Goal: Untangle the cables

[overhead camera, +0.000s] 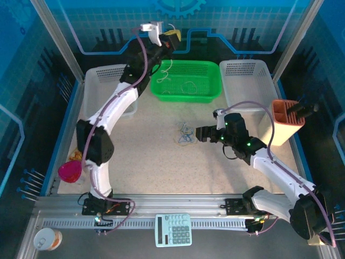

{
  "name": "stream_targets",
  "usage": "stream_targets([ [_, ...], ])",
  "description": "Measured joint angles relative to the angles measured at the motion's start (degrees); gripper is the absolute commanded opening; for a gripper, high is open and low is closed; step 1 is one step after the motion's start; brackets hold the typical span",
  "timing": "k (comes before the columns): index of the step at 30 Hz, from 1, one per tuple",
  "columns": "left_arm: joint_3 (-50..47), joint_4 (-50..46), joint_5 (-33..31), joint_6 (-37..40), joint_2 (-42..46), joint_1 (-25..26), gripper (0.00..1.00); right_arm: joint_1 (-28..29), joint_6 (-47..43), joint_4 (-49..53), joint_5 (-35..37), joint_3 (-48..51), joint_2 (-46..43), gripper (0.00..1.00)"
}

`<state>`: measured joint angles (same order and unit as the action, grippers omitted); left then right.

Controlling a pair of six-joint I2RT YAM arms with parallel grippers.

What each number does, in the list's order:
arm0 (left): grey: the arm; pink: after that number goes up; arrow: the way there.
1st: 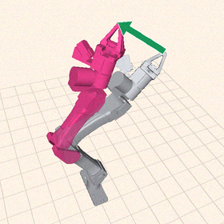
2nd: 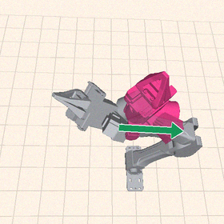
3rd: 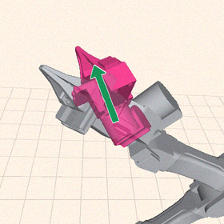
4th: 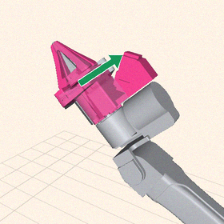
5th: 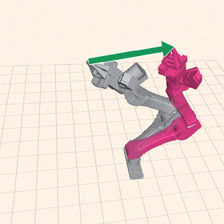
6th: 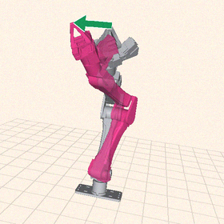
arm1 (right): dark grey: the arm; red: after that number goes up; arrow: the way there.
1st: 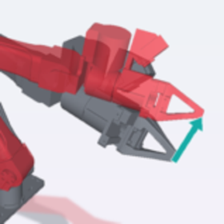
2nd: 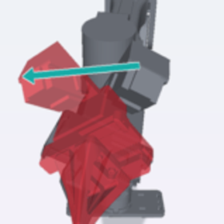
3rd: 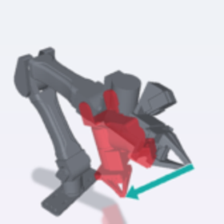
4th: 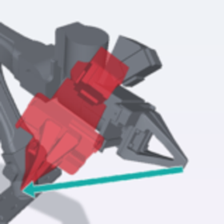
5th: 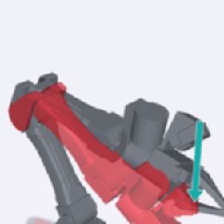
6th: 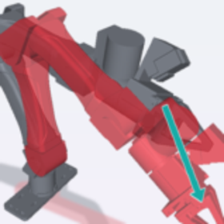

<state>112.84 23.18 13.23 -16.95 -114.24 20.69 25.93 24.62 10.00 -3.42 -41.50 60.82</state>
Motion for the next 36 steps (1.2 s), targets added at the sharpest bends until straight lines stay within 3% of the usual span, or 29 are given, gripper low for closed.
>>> stream_targets([
  [5, 12.4, -1.0, 0.0, -0.5, -13.9, -0.7, 0.00, 0.0, 0.0, 0.8, -0.7, -2.0, 1.8, 0.93],
  [9, 13.3, -4.1, 0.0, -1.1, -18.5, -1.1, 0.03, 0.0, 0.0, 1.4, -1.1, -2.0, 2.0, 0.93],
  [25, 7.5, -14.8, 0.9, -0.9, -20.1, -1.4, 0.28, 0.0, 0.1, 1.5, -1.5, -2.0, 2.1, 0.92],
  [36, 2.9, -20.0, 3.0, -0.5, -20.5, -1.4, 0.52, 0.0, 0.9, 1.5, -1.5, -1.9, 1.7, 0.92],
])
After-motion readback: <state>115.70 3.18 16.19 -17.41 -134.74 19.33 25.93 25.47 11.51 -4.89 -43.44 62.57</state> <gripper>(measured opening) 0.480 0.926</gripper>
